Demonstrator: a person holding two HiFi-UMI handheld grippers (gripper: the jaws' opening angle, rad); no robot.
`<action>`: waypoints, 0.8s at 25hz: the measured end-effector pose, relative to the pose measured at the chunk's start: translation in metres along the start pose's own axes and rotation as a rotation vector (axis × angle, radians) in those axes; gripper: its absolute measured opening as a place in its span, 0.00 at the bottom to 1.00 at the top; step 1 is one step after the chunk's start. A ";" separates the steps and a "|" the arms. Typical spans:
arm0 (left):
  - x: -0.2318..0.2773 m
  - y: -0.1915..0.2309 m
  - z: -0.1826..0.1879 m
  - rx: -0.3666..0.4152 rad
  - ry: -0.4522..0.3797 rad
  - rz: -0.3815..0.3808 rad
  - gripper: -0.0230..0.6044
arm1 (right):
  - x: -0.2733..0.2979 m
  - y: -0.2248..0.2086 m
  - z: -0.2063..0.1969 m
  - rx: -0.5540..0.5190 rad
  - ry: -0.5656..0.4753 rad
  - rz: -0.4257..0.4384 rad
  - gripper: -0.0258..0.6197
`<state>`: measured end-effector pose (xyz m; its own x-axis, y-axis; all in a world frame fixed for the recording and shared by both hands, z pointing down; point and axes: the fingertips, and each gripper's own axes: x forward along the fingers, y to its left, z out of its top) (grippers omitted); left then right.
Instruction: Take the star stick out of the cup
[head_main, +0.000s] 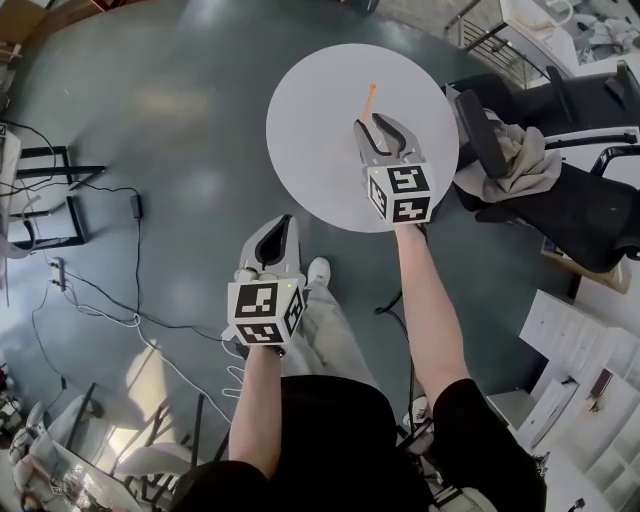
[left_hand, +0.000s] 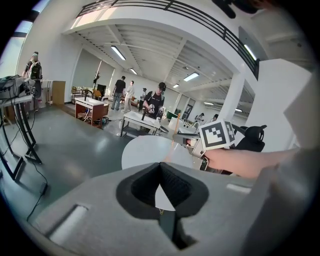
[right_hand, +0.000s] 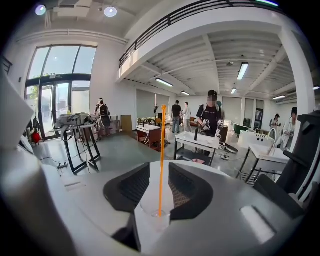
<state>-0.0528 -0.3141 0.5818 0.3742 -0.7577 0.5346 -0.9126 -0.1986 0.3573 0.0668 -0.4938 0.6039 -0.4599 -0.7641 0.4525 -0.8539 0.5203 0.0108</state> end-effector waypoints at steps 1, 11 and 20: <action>-0.001 0.003 0.000 -0.008 0.000 0.007 0.04 | 0.002 0.000 0.000 0.000 -0.001 0.001 0.21; -0.007 0.011 0.005 -0.035 -0.031 0.002 0.04 | 0.012 -0.003 0.000 -0.012 0.002 -0.043 0.08; -0.015 0.002 0.014 -0.010 -0.048 -0.026 0.04 | -0.021 -0.004 0.039 0.037 -0.114 -0.091 0.07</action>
<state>-0.0621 -0.3121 0.5635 0.3896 -0.7811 0.4879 -0.9008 -0.2128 0.3786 0.0710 -0.4946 0.5598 -0.4030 -0.8469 0.3469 -0.9008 0.4340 0.0131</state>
